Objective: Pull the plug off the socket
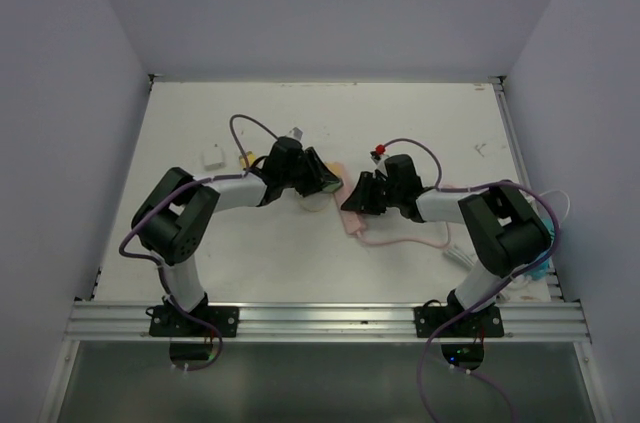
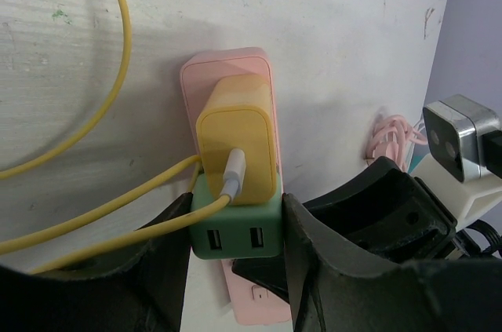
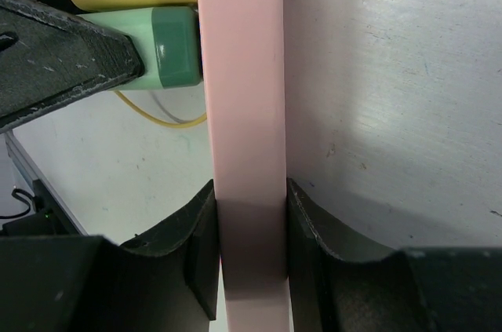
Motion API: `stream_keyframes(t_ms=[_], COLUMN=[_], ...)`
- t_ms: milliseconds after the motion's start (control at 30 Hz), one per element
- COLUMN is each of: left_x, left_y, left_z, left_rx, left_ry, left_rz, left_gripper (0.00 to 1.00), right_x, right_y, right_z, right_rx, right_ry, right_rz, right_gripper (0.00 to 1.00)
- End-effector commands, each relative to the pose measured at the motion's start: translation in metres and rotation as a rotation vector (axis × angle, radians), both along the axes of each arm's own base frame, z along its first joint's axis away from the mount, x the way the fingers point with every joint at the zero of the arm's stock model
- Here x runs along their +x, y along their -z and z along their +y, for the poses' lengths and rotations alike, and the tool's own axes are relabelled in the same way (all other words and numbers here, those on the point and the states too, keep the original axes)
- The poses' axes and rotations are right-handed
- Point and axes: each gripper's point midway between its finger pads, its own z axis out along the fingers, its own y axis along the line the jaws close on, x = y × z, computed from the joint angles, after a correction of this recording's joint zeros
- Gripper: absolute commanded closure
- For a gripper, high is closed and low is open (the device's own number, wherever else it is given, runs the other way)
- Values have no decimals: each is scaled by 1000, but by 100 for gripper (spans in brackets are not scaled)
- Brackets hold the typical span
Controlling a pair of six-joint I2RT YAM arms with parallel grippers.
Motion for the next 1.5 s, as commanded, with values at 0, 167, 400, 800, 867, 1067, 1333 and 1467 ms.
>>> stream_keyframes(t_ms=[0,167,400,800,867,1067,1333,1467], left_x=[16,17,11,-62,-61,-39,-28,-18], left_y=[-50,-50,-54,-77,-98,-120,-92,-76], left_z=[14,25,28,18,26,90,216,246], left_rx=[-68,-72,-76,-109,-71,220,586,640], left_ry=[-38,-63,-58,222,218,-3,-471,-539], left_rz=[-98,-96,-84,-102,-156,-306,-308,-293], left_gripper=[100,100,100,100,100,100,100,100], right_x=[-73,-73,-72,-71,-72,-71,-71,-71], right_y=[92,92,92,90,91,90,89,88], right_z=[-96,-97,-98,-96,-95,-95,-94,-93], right_rx=[-434,-437,-440,-428,-426,-423,-413,-408], right_ry=[195,203,207,197,197,195,189,183], right_rz=[364,362,359,348,351,345,337,335], right_gripper=[100,100,100,100,100,100,100,100])
